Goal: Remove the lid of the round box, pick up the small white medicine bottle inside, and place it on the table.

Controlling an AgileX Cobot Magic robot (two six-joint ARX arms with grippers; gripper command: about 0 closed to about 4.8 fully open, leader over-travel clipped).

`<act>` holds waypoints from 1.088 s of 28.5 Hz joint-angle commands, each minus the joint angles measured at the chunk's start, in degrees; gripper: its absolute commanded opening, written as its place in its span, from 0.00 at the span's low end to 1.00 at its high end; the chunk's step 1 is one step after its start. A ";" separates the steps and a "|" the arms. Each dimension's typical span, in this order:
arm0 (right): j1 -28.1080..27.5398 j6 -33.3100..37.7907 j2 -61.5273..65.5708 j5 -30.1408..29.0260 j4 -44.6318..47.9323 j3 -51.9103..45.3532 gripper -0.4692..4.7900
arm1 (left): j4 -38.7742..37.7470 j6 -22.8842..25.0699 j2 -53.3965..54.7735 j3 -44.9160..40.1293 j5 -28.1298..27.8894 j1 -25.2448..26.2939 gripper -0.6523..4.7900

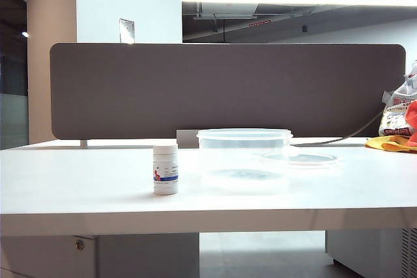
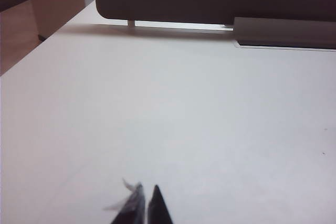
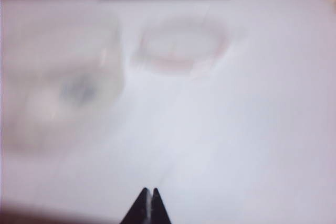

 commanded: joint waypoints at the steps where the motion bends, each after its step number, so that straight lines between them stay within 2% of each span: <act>1: 0.02 -2.69 -8.37 6.23 0.07 -0.24 0.09 | 0.31 0.22 0.02 -0.02 0.24 0.09 0.16; 4: -1.07 -6.03 -13.59 6.32 -0.72 -0.24 0.09 | 0.31 0.22 0.02 -0.02 0.24 0.09 0.16; 11: -4.55 -7.67 -17.64 6.82 -6.27 -0.24 0.09 | 0.31 0.22 0.02 -0.02 0.24 0.09 0.16; 15: -6.21 -7.61 -19.28 10.78 -9.64 -0.24 0.09 | 0.33 0.22 0.02 -0.02 0.24 0.09 0.16; 19: -6.36 -7.89 -19.23 12.79 -9.81 -0.24 0.09 | 0.28 0.22 0.02 -0.02 0.24 0.09 0.16; 31: -6.27 -7.39 -19.23 12.57 -11.32 -0.24 0.09 | 0.31 0.22 0.02 -0.02 0.24 0.09 0.16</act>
